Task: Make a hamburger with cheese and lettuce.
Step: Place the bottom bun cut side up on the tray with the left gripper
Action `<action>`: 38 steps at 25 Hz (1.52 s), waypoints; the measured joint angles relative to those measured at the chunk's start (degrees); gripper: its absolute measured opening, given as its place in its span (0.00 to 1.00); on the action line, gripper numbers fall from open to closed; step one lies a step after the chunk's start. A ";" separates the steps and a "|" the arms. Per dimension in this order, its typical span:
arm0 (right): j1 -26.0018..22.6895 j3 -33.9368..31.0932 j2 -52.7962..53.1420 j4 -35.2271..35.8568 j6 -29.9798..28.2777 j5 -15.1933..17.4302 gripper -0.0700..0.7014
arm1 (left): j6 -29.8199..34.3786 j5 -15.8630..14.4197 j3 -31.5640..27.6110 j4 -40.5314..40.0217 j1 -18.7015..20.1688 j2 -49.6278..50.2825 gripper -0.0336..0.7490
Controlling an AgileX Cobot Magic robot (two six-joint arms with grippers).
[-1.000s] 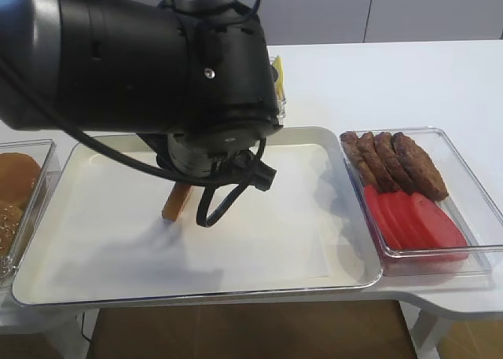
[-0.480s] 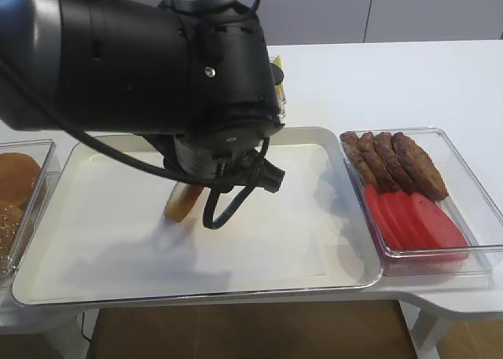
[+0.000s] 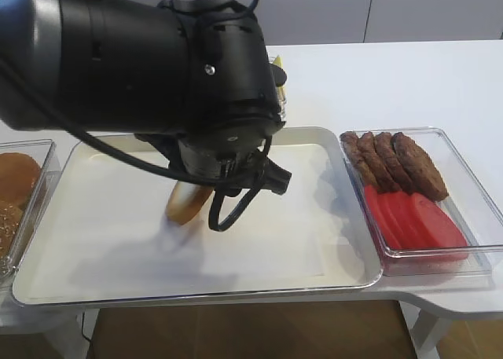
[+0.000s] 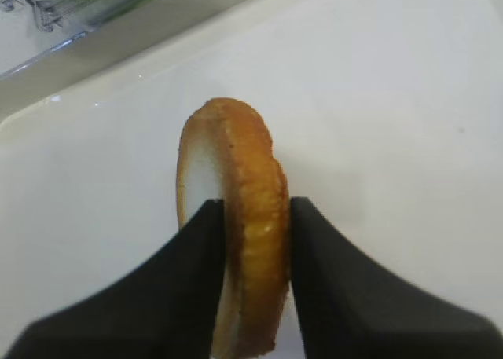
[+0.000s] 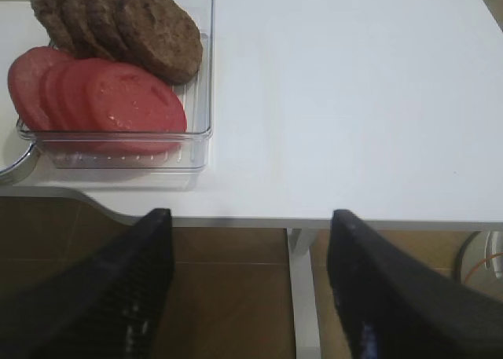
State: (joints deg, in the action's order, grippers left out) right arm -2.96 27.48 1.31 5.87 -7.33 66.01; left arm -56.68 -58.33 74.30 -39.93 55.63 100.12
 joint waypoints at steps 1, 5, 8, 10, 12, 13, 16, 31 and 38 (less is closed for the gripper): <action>0.00 0.00 0.00 0.00 0.00 0.00 0.70 | 0.00 0.66 0.00 0.27 0.00 0.00 0.31; 0.00 0.00 0.00 0.00 0.00 0.00 0.70 | 0.00 1.52 0.00 0.99 0.00 0.00 0.31; 0.00 0.00 0.00 0.00 0.00 0.00 0.70 | 0.00 1.65 0.00 1.13 0.00 0.00 0.32; 0.00 0.00 0.00 0.00 0.00 0.00 0.70 | 0.00 1.88 0.00 1.36 0.00 0.00 0.34; 0.00 0.00 0.00 0.00 0.00 0.00 0.70 | 0.00 2.11 0.00 1.35 0.00 0.00 0.36; 0.00 0.00 0.00 0.00 0.00 0.00 0.70 | 0.00 2.20 0.00 1.35 0.00 0.00 0.36; 0.00 0.00 0.00 0.00 0.00 0.00 0.70 | 0.00 2.20 0.00 1.38 0.00 0.00 0.38; 0.00 0.00 0.00 0.00 0.00 0.00 0.70 | 0.10 2.20 0.00 2.29 0.00 0.00 0.40; 0.00 0.00 0.00 0.00 0.00 0.00 0.70 | 8.85 1.89 0.00 4.16 -0.12 -0.24 0.40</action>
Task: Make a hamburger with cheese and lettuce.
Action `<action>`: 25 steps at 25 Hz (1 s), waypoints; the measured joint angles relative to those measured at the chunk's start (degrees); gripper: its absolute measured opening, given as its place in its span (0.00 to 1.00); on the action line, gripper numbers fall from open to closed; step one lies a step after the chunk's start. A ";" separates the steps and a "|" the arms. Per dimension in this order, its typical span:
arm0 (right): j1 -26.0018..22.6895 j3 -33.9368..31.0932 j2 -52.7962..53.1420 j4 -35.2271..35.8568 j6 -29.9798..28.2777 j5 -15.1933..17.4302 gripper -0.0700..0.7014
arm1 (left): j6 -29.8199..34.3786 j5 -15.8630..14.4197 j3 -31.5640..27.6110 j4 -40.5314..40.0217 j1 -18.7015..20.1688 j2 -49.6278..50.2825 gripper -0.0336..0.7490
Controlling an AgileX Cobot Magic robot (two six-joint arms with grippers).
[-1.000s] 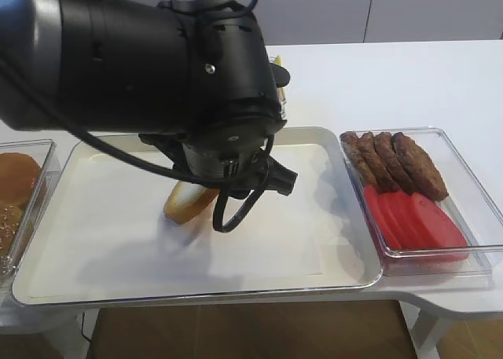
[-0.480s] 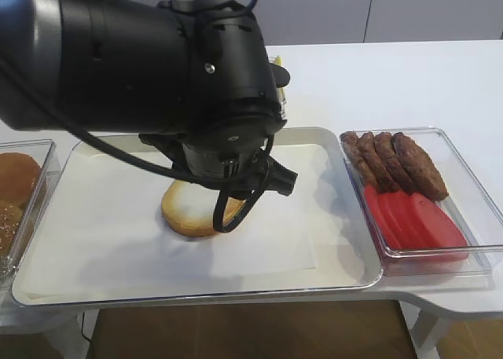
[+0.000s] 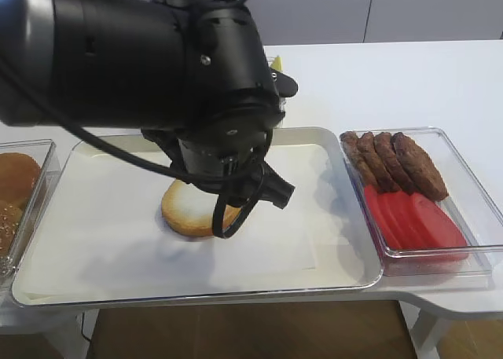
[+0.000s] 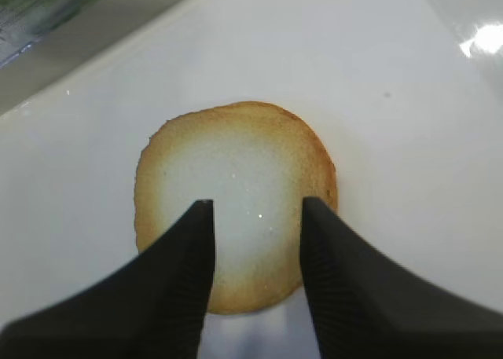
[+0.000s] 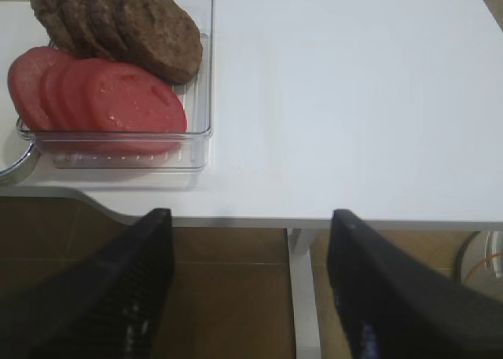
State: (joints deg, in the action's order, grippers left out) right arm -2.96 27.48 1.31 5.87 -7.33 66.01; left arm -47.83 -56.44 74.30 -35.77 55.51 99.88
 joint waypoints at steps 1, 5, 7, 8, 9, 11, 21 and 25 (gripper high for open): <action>0.00 0.00 0.00 0.00 0.00 0.00 0.70 | 1.52 -0.18 0.24 0.99 -0.34 -0.22 0.40; 0.00 0.00 0.00 0.00 0.00 0.00 0.70 | 9.10 -0.89 1.81 8.37 -4.45 -0.56 0.40; 0.00 0.00 0.00 0.00 0.00 0.00 0.70 | 13.76 -1.40 2.46 12.67 -7.47 -1.05 0.40; 0.00 0.00 0.00 0.00 0.00 0.00 0.70 | 15.60 -1.53 2.74 14.31 -9.16 -1.43 0.40; 0.00 0.00 0.00 0.00 0.00 0.00 0.70 | 17.85 -1.77 2.86 16.23 -10.87 -1.70 0.40; 0.00 0.00 0.00 0.00 0.00 0.00 0.70 | 22.45 -2.25 2.86 20.04 -14.24 -2.36 0.40; 0.00 0.00 0.00 0.00 0.00 0.00 0.70 | 36.79 -6.78 2.99 32.65 -28.57 -3.14 0.40; 0.00 0.00 0.00 0.00 0.00 0.00 0.70 | 38.49 -7.41 2.99 33.43 -33.58 -5.03 0.40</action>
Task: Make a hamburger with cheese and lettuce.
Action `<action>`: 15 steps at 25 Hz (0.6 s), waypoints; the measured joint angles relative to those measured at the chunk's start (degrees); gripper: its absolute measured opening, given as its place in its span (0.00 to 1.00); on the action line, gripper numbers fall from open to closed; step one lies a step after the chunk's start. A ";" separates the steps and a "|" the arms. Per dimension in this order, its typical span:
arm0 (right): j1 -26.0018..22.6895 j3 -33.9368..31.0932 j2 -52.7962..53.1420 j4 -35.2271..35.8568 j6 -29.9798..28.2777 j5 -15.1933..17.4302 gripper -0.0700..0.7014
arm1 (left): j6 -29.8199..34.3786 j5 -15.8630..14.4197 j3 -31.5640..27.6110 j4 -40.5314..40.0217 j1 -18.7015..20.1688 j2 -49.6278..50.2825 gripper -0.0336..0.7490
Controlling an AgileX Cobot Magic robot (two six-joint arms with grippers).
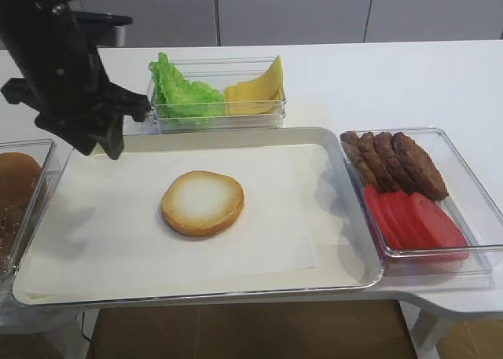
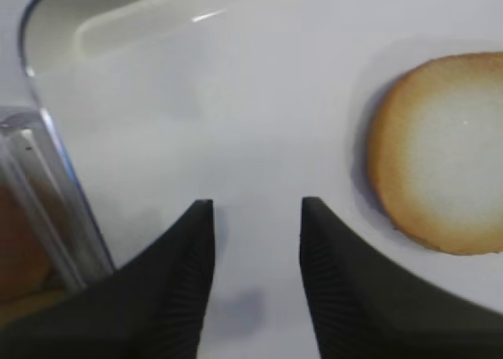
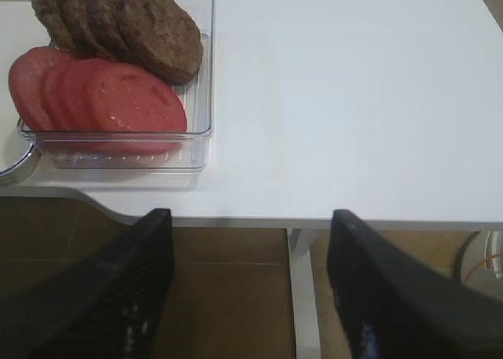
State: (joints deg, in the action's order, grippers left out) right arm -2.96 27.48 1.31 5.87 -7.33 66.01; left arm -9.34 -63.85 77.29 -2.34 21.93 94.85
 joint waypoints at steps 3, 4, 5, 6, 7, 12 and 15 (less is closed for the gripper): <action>0.00 0.00 0.00 0.00 0.00 0.00 0.70 | 1.46 -0.54 -0.11 1.40 -4.58 -1.81 0.40; 0.00 0.00 0.00 0.00 0.00 -0.05 0.70 | 1.88 -0.85 -0.31 1.68 -6.62 -2.52 0.40; 0.00 0.00 0.00 0.00 0.00 -0.05 0.70 | 2.36 -0.98 -0.81 2.34 -8.15 -3.09 0.40; 0.00 0.00 0.00 0.00 0.00 -0.05 0.70 | 2.92 -1.56 -1.21 2.34 -9.66 -3.72 0.40; 0.00 0.00 0.00 0.00 0.00 -0.05 0.70 | 3.60 -1.86 -1.74 2.68 -11.40 -4.32 0.40; 0.00 0.00 0.00 0.00 0.00 -0.14 0.70 | 6.30 -2.45 -4.60 2.93 -19.38 -9.06 0.40; 0.00 0.00 0.00 0.00 0.00 -0.14 0.70 | 7.52 -2.60 -7.07 3.27 -24.18 -12.36 0.40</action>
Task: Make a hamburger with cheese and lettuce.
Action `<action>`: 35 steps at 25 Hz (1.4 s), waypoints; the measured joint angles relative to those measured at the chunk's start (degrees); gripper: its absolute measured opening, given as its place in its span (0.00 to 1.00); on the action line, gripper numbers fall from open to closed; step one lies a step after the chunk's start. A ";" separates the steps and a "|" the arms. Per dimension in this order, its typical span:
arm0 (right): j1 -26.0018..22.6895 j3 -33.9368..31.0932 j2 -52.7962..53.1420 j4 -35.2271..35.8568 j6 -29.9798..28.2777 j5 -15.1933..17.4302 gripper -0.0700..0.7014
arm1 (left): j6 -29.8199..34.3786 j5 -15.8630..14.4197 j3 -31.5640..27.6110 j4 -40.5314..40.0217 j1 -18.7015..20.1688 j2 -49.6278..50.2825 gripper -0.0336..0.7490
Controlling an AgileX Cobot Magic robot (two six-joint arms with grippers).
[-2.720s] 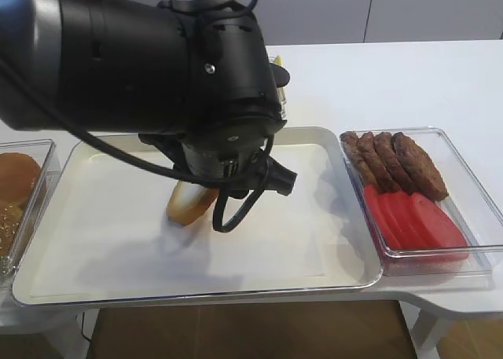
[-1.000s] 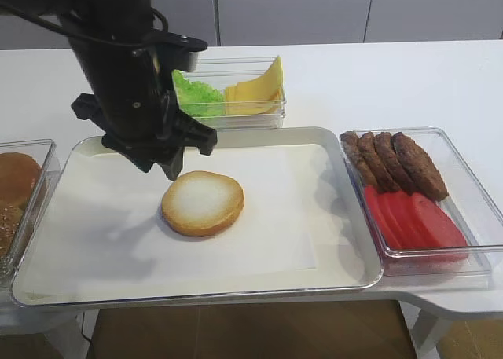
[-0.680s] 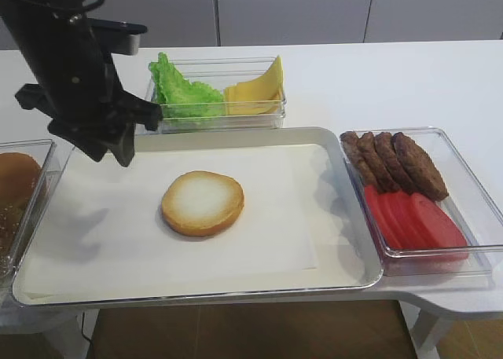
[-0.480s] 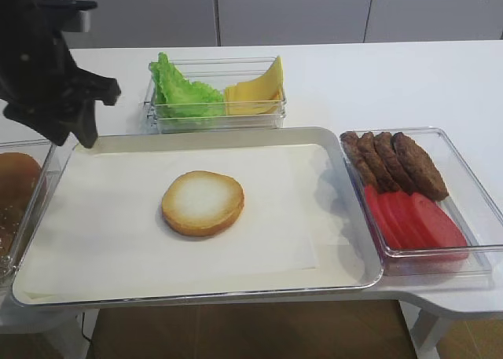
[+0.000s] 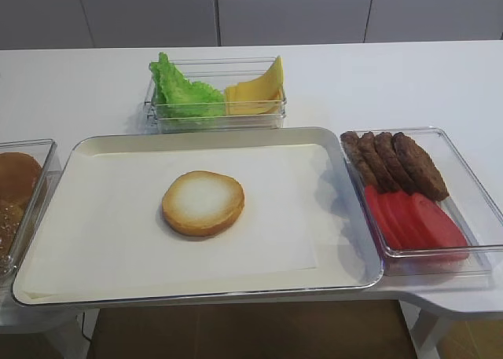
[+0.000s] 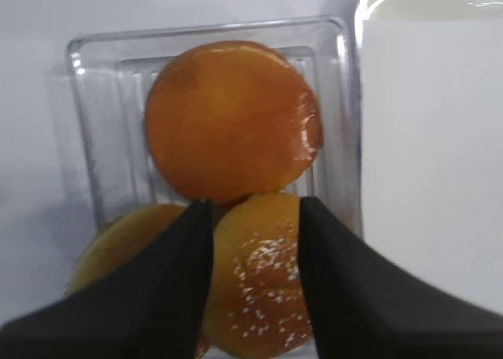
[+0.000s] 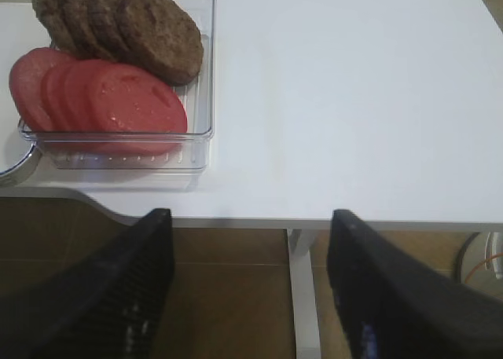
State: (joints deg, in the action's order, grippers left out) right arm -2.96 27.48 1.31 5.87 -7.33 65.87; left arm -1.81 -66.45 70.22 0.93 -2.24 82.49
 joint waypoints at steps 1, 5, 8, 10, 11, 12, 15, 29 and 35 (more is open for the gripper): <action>0.00 0.00 0.00 0.00 0.00 0.00 0.70 | 0.96 -0.10 -1.91 0.13 -2.96 -2.27 0.40; 0.00 0.00 0.00 0.00 0.00 0.00 0.70 | 1.81 -0.10 -5.79 0.13 -6.44 -6.83 0.40; 0.00 0.00 0.00 0.00 0.00 0.00 0.70 | 3.34 -0.23 -10.08 -0.02 -7.23 -12.03 0.40; 0.00 0.00 0.00 0.00 0.00 0.00 0.70 | 3.69 -0.26 -13.01 -0.93 -7.23 -15.96 0.40; 0.00 0.00 0.00 0.00 0.00 0.00 0.70 | 3.79 -0.49 -14.19 -0.93 -7.23 -17.66 0.40; 0.00 0.00 0.00 0.00 0.00 0.00 0.70 | 3.79 -0.72 -15.51 -0.93 -7.23 -19.72 0.40; 0.00 0.00 0.00 0.00 0.00 0.00 0.70 | 3.79 -1.09 -19.29 -1.36 -7.23 -26.43 0.40; 0.00 0.00 0.00 0.00 0.00 0.00 0.70 | 6.63 -5.17 -32.07 -1.80 -7.23 -61.38 0.40; 0.00 0.00 0.00 0.00 0.00 0.00 0.70 | 7.66 -6.20 -34.15 -0.93 -6.75 -72.64 0.40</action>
State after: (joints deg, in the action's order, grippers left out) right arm -2.96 27.48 1.31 5.87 -7.33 65.87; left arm 5.85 -72.65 36.07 0.00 -8.99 9.85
